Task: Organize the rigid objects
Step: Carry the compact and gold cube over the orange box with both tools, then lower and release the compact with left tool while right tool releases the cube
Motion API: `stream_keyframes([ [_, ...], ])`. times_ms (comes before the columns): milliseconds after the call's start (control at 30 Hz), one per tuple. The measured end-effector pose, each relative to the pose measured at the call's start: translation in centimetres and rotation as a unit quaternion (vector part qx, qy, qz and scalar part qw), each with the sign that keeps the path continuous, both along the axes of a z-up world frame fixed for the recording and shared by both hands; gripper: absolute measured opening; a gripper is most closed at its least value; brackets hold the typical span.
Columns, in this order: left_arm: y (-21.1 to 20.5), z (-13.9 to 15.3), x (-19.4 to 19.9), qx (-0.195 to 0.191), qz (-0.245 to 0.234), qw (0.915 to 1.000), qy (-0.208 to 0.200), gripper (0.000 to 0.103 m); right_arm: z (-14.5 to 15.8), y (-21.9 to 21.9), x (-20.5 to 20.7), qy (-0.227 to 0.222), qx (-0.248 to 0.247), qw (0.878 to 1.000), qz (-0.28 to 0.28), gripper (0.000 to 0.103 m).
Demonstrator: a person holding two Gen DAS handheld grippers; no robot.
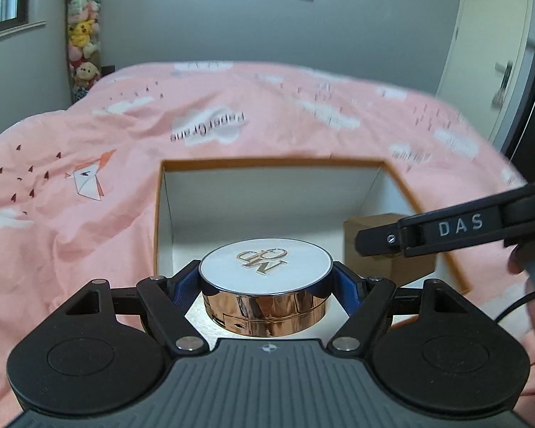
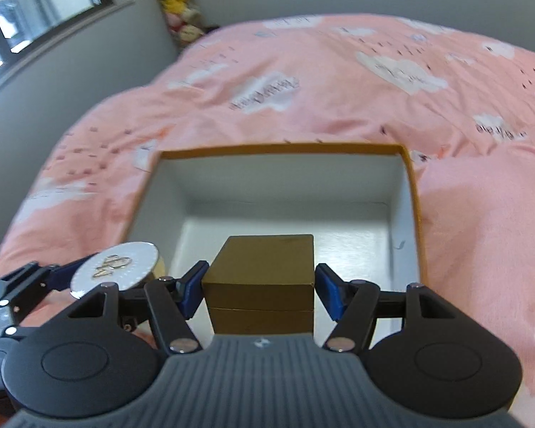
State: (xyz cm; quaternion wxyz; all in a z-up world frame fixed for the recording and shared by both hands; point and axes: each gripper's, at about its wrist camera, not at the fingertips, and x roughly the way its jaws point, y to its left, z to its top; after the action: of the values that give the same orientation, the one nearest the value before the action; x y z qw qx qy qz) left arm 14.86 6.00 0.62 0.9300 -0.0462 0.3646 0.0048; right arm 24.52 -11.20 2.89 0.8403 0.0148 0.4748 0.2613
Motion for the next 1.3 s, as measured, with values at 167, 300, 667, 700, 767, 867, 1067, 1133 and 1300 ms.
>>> stream_keyframes([
  [167,-0.8,-2.6,3.1,0.043,-0.008,0.9981,0.044,0.088,-3.7,0.3,2.7,0.039,-0.019,0.999,-0.013,0.064],
  [300,-1.2,-4.2,4.7,0.056,-0.011,0.9957,0.073,0.088,-5.5,0.7,3.5,0.058,-0.027,0.998,-0.016,0.064],
  [667,-2.5,-6.0,5.7,0.139,-0.022,0.9840,0.109,0.088,-7.7,0.9,4.6,0.082,-0.036,0.996,-0.015,0.064],
  [700,-2.6,-5.9,5.6,0.141,-0.025,0.9841,0.105,0.088,-7.8,0.8,4.6,0.083,-0.037,0.996,-0.014,0.064],
  [767,-3.4,-5.4,5.1,0.154,-0.040,0.9837,0.084,0.088,-7.9,0.8,4.6,0.085,-0.036,0.996,-0.012,0.064],
  [867,-3.7,-5.2,5.5,0.125,-0.062,0.9858,0.093,0.088,-8.0,0.6,4.7,0.087,-0.036,0.995,-0.014,0.064],
  [1067,-3.1,-6.6,7.7,0.094,-0.058,0.9842,0.138,0.088,-7.8,0.2,4.8,0.084,-0.043,0.995,-0.017,0.064],
  [1133,-2.8,-6.7,8.1,0.088,-0.059,0.9823,0.155,0.088,-7.8,0.2,4.7,0.085,-0.044,0.995,-0.013,0.064],
  [1300,-2.6,-7.7,9.0,0.080,-0.054,0.9729,0.210,0.088,-8.2,0.6,4.6,0.092,-0.042,0.995,-0.004,0.064],
])
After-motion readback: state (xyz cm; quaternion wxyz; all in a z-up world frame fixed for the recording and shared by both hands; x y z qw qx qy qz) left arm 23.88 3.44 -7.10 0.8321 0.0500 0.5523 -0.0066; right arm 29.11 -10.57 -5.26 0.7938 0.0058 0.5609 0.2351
